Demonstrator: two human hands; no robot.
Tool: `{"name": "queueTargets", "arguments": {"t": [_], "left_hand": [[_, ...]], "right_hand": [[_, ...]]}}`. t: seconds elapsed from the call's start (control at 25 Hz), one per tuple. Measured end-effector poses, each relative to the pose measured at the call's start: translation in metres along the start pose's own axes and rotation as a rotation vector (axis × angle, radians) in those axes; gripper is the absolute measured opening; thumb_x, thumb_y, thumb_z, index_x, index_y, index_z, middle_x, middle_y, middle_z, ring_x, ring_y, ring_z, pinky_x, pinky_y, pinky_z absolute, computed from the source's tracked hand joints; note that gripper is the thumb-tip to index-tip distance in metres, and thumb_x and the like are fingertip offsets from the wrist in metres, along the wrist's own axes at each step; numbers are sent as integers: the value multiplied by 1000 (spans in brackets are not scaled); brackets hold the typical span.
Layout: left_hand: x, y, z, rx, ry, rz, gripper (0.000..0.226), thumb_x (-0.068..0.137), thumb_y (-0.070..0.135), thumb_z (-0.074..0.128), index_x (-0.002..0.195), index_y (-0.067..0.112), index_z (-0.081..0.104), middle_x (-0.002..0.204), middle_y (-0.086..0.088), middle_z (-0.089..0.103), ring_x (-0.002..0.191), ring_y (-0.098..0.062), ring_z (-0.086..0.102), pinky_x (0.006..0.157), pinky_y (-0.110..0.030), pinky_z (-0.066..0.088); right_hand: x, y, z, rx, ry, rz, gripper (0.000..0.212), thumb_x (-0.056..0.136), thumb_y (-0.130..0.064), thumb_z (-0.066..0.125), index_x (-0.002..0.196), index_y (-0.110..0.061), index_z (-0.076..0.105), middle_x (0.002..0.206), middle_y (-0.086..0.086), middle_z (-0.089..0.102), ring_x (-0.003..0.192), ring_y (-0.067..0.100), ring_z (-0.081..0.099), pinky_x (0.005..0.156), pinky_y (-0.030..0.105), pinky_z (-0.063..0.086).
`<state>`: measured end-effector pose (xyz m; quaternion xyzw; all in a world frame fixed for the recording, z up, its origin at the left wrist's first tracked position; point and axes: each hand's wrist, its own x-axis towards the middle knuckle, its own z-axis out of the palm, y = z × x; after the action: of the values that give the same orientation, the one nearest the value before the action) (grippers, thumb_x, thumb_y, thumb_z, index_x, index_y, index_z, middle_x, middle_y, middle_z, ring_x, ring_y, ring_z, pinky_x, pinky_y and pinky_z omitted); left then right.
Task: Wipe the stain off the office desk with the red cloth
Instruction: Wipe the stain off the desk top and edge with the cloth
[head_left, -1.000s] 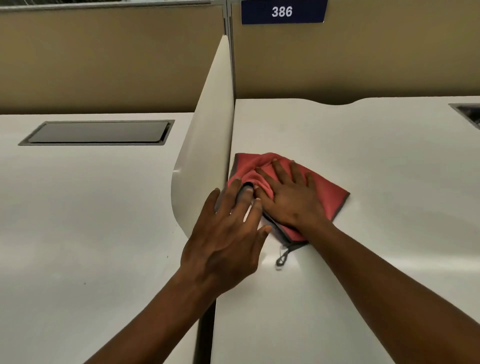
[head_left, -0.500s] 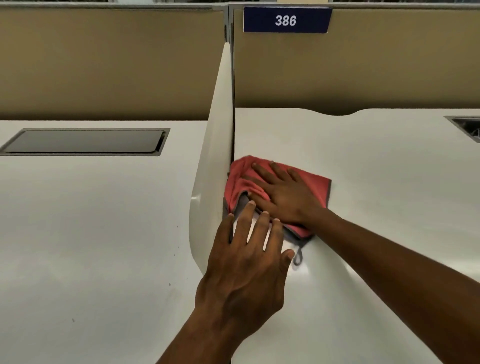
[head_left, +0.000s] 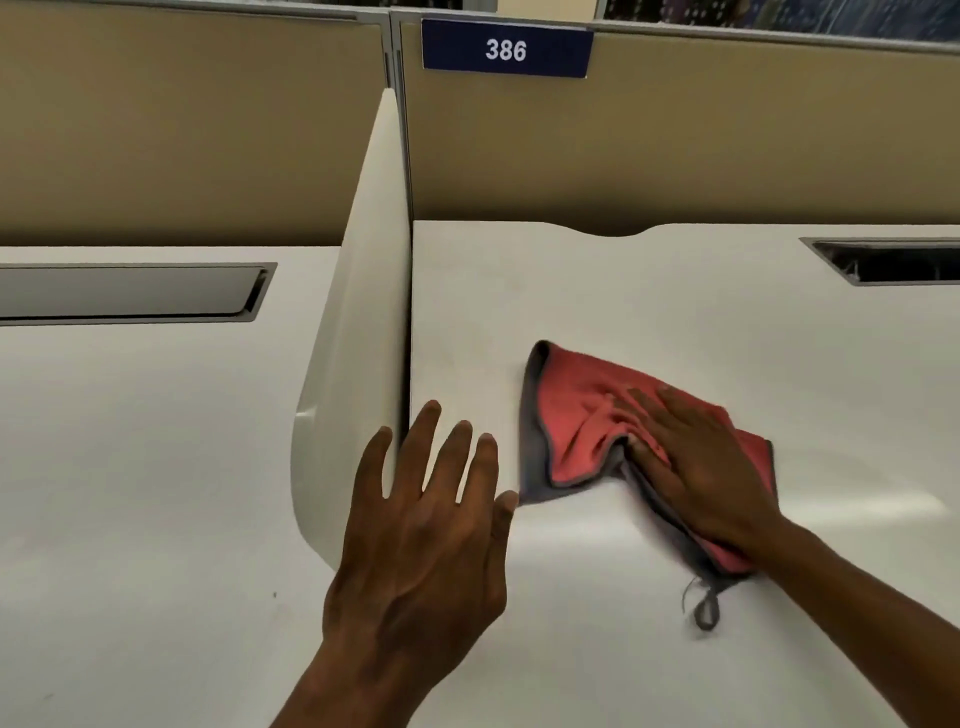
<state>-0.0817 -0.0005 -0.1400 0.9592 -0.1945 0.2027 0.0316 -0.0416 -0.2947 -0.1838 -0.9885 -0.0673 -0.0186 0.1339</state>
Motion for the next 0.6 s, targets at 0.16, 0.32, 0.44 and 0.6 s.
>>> {"name": "queueTargets", "arguments": {"t": [0.16, 0.32, 0.44, 0.6], "left_hand": [[0, 1, 5, 13, 2, -9, 46, 97, 41, 50, 129, 13, 67, 135, -12, 66, 140, -37, 47, 110, -59, 38], [3, 1, 3, 51, 12, -28, 46, 99, 39, 43, 128, 11, 67, 134, -12, 66, 141, -37, 46, 111, -57, 36], [5, 5, -4, 44, -1, -74, 46, 99, 37, 43, 128, 10, 65, 135, -14, 64, 141, -38, 45, 111, -56, 36], [6, 7, -2, 55, 2, -109, 45, 100, 36, 44, 130, 9, 65, 134, -13, 65, 141, -38, 45, 112, -55, 36]], "right_hand": [[52, 6, -2, -71, 99, 286, 59, 109, -51, 22, 163, -28, 30, 169, 2, 33, 157, 32, 27, 126, 54, 22], [75, -70, 21, -58, -19, 54, 59, 110, -52, 19, 165, -32, 20, 174, -6, 18, 161, 29, 14, 129, 52, 13], [13, -88, 25, -7, -104, -145, 58, 109, -57, 15, 165, -42, 14, 173, -15, 10, 162, 18, 2, 131, 45, 3], [-79, -40, 14, -4, -49, -202, 52, 109, -59, 18, 161, -54, 17, 171, -27, 11, 161, 7, 4, 129, 37, 6]]}}
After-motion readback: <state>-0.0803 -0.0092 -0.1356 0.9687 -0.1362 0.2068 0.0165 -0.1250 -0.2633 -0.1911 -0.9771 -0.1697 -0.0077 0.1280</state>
